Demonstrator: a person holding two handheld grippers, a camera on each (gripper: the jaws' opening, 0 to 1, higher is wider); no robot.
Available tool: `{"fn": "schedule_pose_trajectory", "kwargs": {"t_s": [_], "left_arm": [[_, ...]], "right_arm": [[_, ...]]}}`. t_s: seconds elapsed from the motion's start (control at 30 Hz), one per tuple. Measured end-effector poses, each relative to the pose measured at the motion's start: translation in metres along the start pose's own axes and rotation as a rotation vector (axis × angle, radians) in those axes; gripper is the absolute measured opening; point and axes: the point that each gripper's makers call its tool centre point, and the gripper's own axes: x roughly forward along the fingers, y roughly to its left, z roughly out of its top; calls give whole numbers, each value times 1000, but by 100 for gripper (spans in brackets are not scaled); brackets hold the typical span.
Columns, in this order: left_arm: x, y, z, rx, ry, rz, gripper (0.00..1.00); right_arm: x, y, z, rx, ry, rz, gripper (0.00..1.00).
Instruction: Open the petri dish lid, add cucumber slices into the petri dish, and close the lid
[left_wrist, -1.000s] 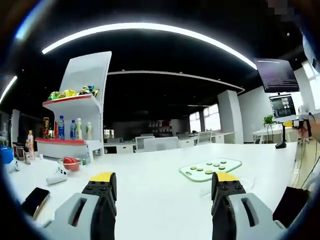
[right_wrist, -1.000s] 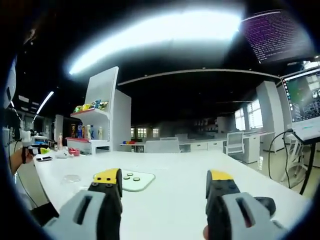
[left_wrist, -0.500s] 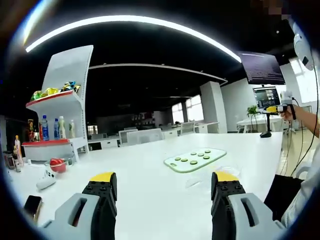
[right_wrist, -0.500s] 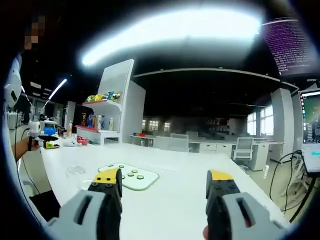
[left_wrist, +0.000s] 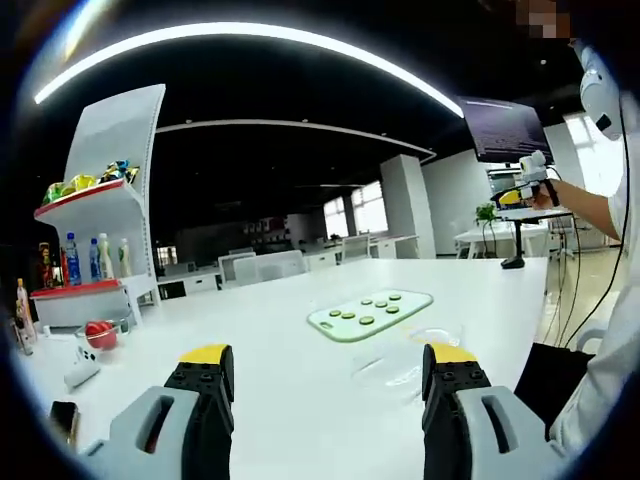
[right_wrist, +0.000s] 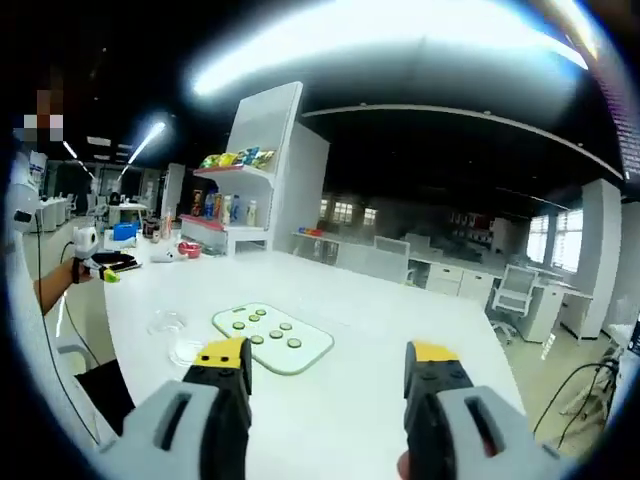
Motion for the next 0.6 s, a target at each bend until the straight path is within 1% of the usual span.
{"fn": "schedule_pose_trajectory", "kwargs": {"t_s": [0.2,0.3,0.6], "left_arm": [[-3,3,-3,3,7,18,77],[-4,3,-3,9,8,22,77],[-8,2,0,13,3,36,76]], "right_arm": [[28,12,12,-34,48,62,59],[42,21,16,-70,67,97,59],[85,31,27,-98,85,173,59]]}}
